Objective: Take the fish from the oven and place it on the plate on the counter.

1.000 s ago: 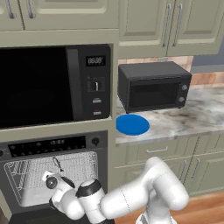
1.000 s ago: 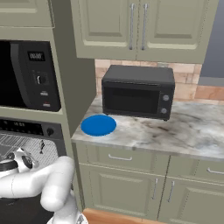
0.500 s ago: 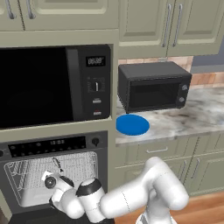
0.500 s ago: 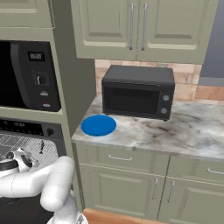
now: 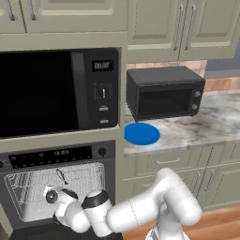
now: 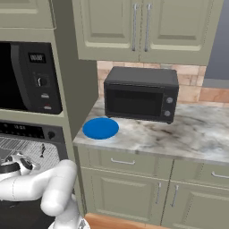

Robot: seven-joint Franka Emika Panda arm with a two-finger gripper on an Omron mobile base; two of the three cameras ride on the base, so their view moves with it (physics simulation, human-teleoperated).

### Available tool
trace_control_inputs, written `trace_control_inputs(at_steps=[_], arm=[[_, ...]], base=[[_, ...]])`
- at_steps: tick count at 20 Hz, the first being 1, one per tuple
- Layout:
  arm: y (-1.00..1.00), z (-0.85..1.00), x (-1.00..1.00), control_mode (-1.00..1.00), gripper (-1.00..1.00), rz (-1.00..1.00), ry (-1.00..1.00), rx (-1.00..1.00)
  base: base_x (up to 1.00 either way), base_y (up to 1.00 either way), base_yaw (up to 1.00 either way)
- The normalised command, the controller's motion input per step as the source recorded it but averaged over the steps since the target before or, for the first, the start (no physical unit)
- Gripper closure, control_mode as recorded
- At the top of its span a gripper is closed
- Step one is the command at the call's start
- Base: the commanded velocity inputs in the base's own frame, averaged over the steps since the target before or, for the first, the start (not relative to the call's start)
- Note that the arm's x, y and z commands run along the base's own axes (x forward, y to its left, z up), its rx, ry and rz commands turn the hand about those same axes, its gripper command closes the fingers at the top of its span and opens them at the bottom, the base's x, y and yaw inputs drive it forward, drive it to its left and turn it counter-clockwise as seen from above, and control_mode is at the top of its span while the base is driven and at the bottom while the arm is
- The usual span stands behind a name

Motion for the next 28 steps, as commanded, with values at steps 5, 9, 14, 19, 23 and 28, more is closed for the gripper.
trace_control_inputs(at_steps=[5,9,14,19,23,28], arm=[[0.14,-1.0,-0.52,-1.0,-1.0,0.18,0.04,-0.19],[0.06,-1.0,-0.38,-1.0,-1.0,0.2,0.08,-0.22],[0.06,-1.0,-0.56,-1.0,-1.0,0.19,0.09,-0.19],[0.0,-1.0,-0.74,-1.0,-1.0,0.16,0.03,-0.18],[0.0,-1.0,-0.86,-1.0,-1.0,0.1,-0.02,-0.18],[0.08,-1.0,-1.0,-1.0,-1.0,0.09,0.0,-0.17]], base=[[0.0,0.0,0.0],[0.0,0.0,0.0],[0.0,0.0,0.0],[0.0,0.0,0.0],[0.0,0.0,0.0],[0.0,0.0,0.0]])
